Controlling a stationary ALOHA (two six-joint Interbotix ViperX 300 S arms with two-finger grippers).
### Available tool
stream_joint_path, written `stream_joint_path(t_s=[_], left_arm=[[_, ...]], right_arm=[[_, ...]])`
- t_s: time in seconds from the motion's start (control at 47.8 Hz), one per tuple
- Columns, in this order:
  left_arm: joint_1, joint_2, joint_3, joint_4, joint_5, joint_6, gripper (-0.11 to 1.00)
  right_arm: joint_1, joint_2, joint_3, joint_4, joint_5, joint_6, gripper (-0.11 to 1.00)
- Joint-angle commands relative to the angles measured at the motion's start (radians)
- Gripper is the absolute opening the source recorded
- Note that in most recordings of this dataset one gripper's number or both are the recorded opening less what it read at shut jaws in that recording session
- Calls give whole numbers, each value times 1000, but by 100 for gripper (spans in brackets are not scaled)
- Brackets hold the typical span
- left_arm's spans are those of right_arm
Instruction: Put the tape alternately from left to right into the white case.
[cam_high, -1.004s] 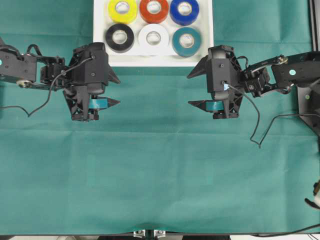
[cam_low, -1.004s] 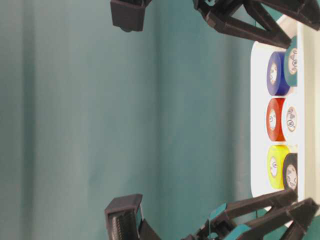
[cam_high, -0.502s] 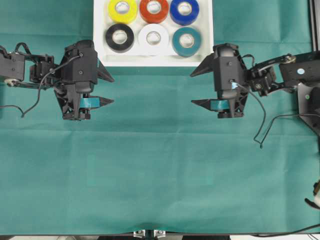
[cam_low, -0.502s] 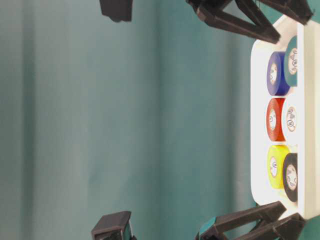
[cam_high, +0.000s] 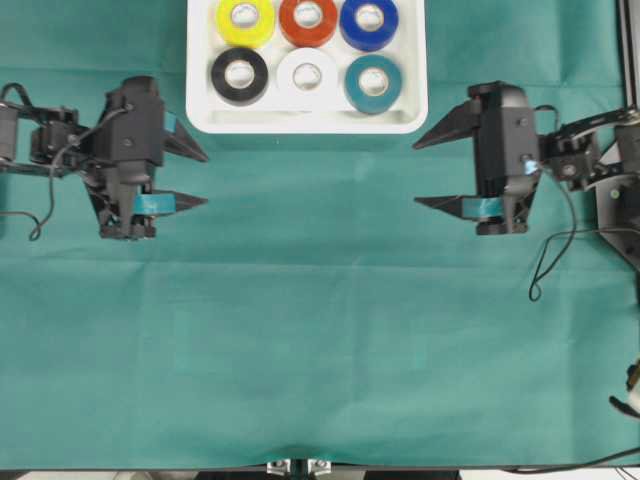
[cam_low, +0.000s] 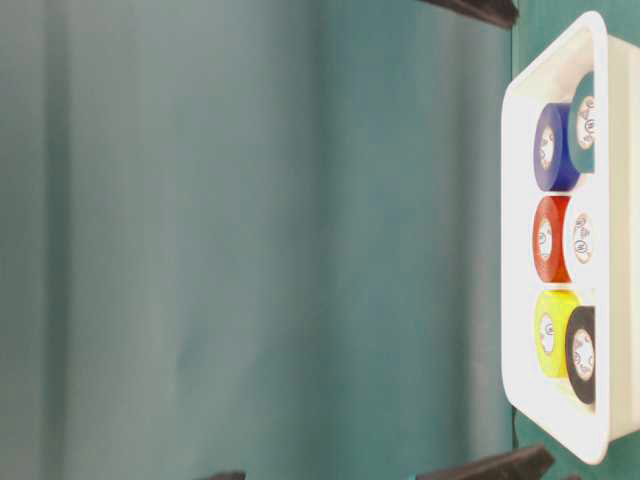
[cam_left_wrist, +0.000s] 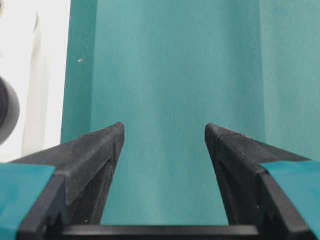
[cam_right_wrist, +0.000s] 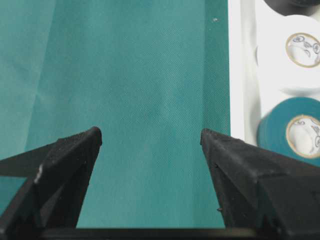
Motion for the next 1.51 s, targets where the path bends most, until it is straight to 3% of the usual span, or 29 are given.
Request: stream_joint_path(t_s=[0.0,0.418,1.485], left_arm=[[-2,-41,6,2,-11,0,97],[5,-133,80,2,-84,0,97],[11,-414,273,0,-109,0,97]], right_arm=[[2,-46,11,2,-9,3,87],[2,-137,67,3,-11,5,87],[2,-489,250,34,9,8,87]])
